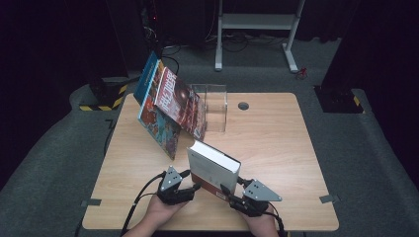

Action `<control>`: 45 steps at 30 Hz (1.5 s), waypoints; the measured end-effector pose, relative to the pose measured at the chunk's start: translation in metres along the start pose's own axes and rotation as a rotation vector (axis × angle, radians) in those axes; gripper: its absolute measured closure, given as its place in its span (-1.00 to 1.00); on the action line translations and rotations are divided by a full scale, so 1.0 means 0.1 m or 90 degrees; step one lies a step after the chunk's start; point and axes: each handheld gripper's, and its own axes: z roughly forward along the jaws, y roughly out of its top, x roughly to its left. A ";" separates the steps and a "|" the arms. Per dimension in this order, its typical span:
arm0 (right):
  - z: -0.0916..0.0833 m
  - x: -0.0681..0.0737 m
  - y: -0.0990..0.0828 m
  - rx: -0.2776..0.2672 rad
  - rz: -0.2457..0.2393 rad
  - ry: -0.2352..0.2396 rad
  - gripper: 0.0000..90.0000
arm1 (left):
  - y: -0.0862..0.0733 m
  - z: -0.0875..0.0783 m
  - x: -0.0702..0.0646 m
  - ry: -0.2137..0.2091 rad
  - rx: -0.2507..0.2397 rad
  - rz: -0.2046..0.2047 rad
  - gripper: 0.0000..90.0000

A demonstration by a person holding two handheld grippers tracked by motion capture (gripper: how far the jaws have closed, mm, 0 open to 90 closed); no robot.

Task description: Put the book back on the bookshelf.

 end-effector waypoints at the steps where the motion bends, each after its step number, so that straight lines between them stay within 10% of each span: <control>1: 0.00 0.01 0.00 0.000 0.004 0.006 0.15 | 0.00 0.00 0.02 0.002 0.000 -0.001 -0.17; 12: 0.00 0.03 0.00 0.002 0.001 -0.043 0.17 | 0.00 -0.01 0.08 0.014 0.006 -0.013 -0.16; 19: -0.06 -0.03 -0.03 -0.002 0.049 -0.139 0.17 | -0.04 0.03 0.15 0.037 0.031 -0.019 -0.17; 32: -0.05 -0.10 -0.05 0.016 0.112 -0.107 -0.08 | -0.10 -0.16 0.44 0.077 0.125 0.014 -0.17; 37: -0.04 -0.12 -0.03 0.031 0.118 -0.116 -0.15 | -0.34 -0.32 0.67 0.133 0.134 0.002 -0.15; 45: -0.03 -0.05 -0.04 -0.003 0.080 -0.113 -0.07 | -0.35 -0.28 0.83 0.128 0.151 -0.069 -0.28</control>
